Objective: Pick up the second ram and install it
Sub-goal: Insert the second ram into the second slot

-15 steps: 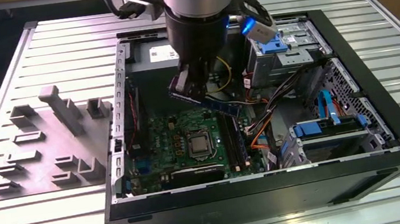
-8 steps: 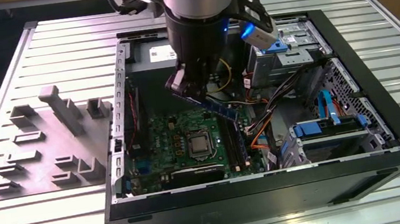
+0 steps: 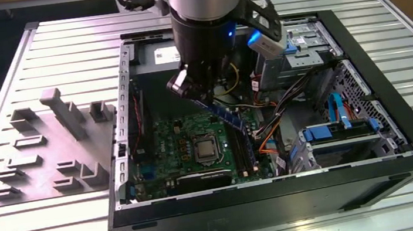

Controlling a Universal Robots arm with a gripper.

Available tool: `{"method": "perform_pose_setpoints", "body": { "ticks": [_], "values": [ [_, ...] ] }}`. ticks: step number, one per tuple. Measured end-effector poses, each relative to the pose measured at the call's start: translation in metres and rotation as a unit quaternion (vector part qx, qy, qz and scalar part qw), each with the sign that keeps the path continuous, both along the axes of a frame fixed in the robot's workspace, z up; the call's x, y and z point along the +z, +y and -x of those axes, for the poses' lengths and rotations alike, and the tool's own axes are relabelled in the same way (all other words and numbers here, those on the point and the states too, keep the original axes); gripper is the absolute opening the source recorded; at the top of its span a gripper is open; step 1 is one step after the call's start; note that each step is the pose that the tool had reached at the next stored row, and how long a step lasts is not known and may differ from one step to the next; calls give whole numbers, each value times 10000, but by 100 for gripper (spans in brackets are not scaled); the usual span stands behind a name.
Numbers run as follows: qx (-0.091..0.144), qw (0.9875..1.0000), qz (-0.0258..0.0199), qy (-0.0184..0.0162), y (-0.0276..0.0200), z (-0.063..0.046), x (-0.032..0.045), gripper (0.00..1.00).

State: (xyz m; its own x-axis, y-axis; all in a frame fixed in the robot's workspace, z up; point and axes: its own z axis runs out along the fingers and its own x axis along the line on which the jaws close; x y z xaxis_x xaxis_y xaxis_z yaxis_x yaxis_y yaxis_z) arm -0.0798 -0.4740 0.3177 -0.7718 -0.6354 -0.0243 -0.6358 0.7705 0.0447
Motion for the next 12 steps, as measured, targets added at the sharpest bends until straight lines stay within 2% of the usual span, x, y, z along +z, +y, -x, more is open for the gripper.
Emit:
{"method": "perform_pose_setpoints", "body": {
  "ticks": [3,6,9,12],
  "values": [
    [-270,9996,0,0,0,0,-6,11],
    [-548,9985,0,0,0,0,-11,11],
    [-817,9967,0,0,0,0,-17,11],
    [-1093,9940,0,0,0,0,-24,11]
  ]
}}
